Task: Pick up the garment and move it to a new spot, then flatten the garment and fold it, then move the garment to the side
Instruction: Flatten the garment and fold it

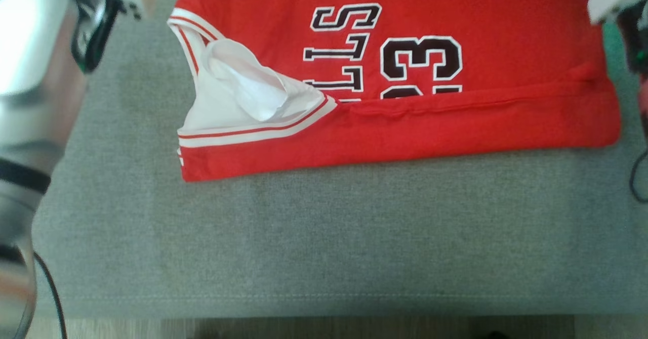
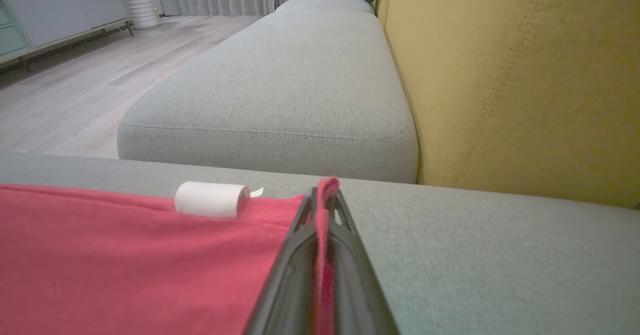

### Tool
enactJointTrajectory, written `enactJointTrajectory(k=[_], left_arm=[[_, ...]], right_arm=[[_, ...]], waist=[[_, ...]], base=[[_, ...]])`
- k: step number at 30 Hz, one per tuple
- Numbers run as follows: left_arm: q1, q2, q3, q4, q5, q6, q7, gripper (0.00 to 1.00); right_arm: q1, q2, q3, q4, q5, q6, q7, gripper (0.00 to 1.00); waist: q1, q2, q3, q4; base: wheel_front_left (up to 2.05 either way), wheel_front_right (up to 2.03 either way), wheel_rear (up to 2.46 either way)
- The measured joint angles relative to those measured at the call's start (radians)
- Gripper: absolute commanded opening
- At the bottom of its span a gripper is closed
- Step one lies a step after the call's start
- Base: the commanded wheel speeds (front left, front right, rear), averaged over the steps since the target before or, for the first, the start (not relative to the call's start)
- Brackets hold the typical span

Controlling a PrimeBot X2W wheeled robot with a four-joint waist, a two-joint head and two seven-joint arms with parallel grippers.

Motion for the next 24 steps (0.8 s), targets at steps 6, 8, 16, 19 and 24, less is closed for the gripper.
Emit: enactJointTrajectory(k=[6, 8, 16, 19, 24], left_arm=[[0.104, 0.038, 0.0, -0.09, 0.011, -0.007, -0.003, 0.0], [0.147, 0.055, -0.004, -0.127, 0.011, -0.007, -0.004, 0.0], [0.352, 0.138, -0.043, -0.327, 0.0, 0.022, 0.041, 0.0], [0.436, 0.178, -0.053, -0.436, -0.012, 0.054, 0.081, 0.0], [0.513, 0.23, -0.071, -0.554, -0.031, 0.087, 0.133, 0.0]], right_arm=[[0.104, -0.02, 0.005, -0.027, 0.059, 0.0, -0.003, 0.0], [0.137, -0.03, 0.005, -0.043, 0.08, 0.0, -0.001, 0.0], [0.34, -0.068, 0.001, -0.151, 0.149, 0.0, 0.083, 0.0], [0.422, -0.088, -0.012, -0.214, 0.165, 0.0, 0.14, 0.0], [0.501, -0.102, -0.029, -0.293, 0.171, 0.0, 0.218, 0.0]], waist=[[0.0, 0.0, -0.062, 0.003], [-0.0001, 0.0001, -0.085, 0.006], [-0.0001, 0.0001, -0.184, 0.023], [-0.0001, 0.0001, -0.214, 0.029], [-0.0001, 0.0001, -0.237, 0.029]], base=[[0.0, 0.0, 0.0], [0.0, 0.0, 0.0], [0.0, 0.0, 0.0], [0.0, 0.0, 0.0], [0.0, 0.0, 0.0]])
